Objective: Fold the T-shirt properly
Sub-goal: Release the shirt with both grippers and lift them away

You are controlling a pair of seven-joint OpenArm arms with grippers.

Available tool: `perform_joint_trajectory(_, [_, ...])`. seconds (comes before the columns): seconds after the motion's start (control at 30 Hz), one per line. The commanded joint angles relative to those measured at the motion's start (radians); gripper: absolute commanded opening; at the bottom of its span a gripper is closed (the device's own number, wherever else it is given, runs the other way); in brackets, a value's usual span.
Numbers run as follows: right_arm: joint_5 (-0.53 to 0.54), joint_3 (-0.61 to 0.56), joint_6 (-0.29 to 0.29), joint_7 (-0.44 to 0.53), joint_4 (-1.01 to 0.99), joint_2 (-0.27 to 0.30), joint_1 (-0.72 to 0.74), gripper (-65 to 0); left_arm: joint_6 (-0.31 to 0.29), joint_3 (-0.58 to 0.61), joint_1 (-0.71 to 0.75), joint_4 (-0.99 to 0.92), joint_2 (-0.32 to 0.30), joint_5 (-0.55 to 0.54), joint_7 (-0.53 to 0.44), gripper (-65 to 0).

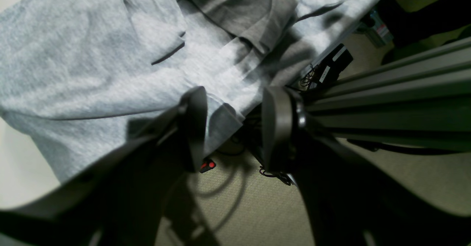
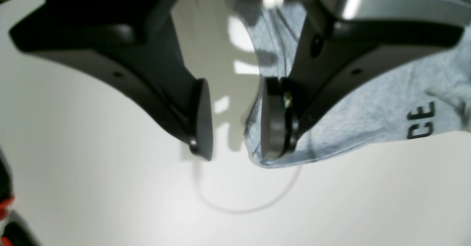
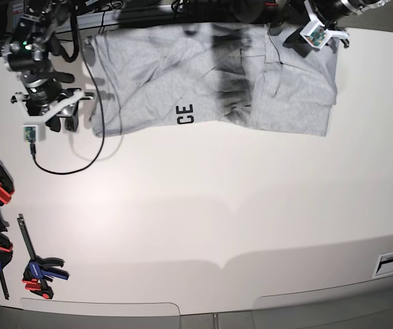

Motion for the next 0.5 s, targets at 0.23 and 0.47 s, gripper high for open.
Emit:
perform_joint_trajectory(0.23, [0.306, 0.133, 0.135, -0.074, -0.161, 0.037, 0.003, -39.3, -0.006, -0.005, -0.013, 0.018, -0.006, -0.014, -0.031, -41.9])
perform_joint_trajectory(0.47, [0.464, 0.132, 0.204, -0.135, -0.432, 0.097, 0.007, -38.7, -0.006, -0.005, -0.025, 0.018, -0.006, -0.014, -0.031, -41.9])
